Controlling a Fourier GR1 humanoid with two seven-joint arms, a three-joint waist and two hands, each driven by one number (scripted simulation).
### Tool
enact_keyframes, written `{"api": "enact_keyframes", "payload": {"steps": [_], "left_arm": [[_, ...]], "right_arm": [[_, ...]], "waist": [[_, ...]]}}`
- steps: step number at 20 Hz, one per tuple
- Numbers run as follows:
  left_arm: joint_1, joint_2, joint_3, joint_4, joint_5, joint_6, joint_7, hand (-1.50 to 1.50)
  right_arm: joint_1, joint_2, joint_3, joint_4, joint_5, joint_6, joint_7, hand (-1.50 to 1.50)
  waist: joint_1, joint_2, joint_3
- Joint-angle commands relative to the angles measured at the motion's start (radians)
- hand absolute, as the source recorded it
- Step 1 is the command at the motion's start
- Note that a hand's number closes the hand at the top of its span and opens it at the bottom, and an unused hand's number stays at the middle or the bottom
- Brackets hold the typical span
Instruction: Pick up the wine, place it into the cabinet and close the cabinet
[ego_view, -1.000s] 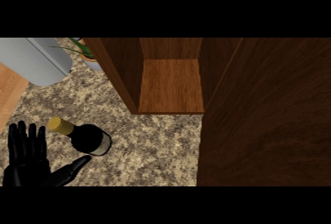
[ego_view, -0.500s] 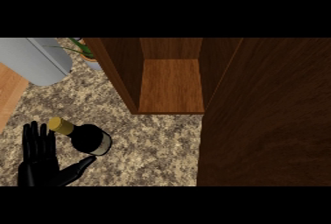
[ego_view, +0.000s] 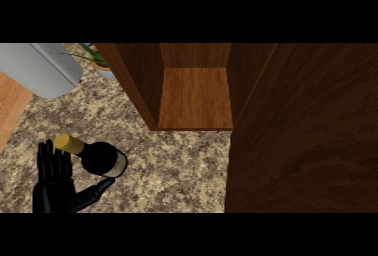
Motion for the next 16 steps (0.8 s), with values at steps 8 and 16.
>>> {"api": "enact_keyframes", "payload": {"steps": [8, 16], "left_arm": [[-0.047, -0.007, 0.011, 0.133, 0.01, -0.023, -0.059, -1.5], [-0.125, 0.003, 0.054, 0.262, 0.041, -0.074, -0.098, -1.5]], "right_arm": [[0.003, 0.007, 0.006, -0.16, -0.066, -0.019, 0.092, -1.5], [0.057, 0.013, 0.008, -0.197, -0.048, 0.001, 0.062, -1.5]], "waist": [[0.001, 0.0, 0.0], [-0.003, 0.0, 0.0]]}}
